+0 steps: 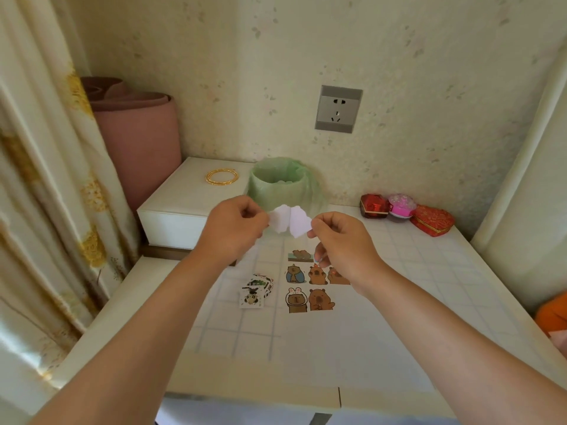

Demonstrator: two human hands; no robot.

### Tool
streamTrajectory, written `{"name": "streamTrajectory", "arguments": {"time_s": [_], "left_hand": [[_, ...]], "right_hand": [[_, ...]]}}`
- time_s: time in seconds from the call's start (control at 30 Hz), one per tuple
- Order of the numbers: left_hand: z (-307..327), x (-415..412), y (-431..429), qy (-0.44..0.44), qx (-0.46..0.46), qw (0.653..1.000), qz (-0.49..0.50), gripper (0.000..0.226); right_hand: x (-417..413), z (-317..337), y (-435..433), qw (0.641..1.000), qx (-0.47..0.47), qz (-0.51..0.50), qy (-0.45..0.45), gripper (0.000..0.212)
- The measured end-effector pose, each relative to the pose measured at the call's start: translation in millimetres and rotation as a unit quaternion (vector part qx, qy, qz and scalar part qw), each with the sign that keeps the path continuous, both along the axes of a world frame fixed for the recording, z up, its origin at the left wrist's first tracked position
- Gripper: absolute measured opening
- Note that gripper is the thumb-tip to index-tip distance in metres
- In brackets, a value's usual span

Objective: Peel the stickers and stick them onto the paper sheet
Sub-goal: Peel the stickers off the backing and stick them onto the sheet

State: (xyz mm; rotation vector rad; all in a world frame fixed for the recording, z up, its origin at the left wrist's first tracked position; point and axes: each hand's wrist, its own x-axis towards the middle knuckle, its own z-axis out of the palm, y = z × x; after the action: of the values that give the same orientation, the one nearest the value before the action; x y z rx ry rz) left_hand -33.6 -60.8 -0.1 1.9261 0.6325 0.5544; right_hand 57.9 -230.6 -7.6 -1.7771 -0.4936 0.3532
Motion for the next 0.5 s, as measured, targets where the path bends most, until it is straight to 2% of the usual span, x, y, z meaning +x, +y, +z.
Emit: {"name": "streamTrajectory", "arguments": {"time_s": [0.2,0.43,0.5], "left_hand": [[-2.1,-21.2,33.0,0.02,0.041,0.998,0.031,0.009],[-2.4,-28.6,49.8,0.011,0.011,1.0,0.019,0.013],[-2.9,-29.1,52.6,0.014,0.011,1.0,0.014,0.014]], "right_hand": [[8.2,3.0,22.5,0.998,0.003,-0.04,-0.04,0.014],[48.3,19.3,73.8,0.976,-0.055,-0.069,-0.199,0.023],[61.2,27.8,94.0,0.967,-0.069,-0.083,-0.232,0.019]]}}
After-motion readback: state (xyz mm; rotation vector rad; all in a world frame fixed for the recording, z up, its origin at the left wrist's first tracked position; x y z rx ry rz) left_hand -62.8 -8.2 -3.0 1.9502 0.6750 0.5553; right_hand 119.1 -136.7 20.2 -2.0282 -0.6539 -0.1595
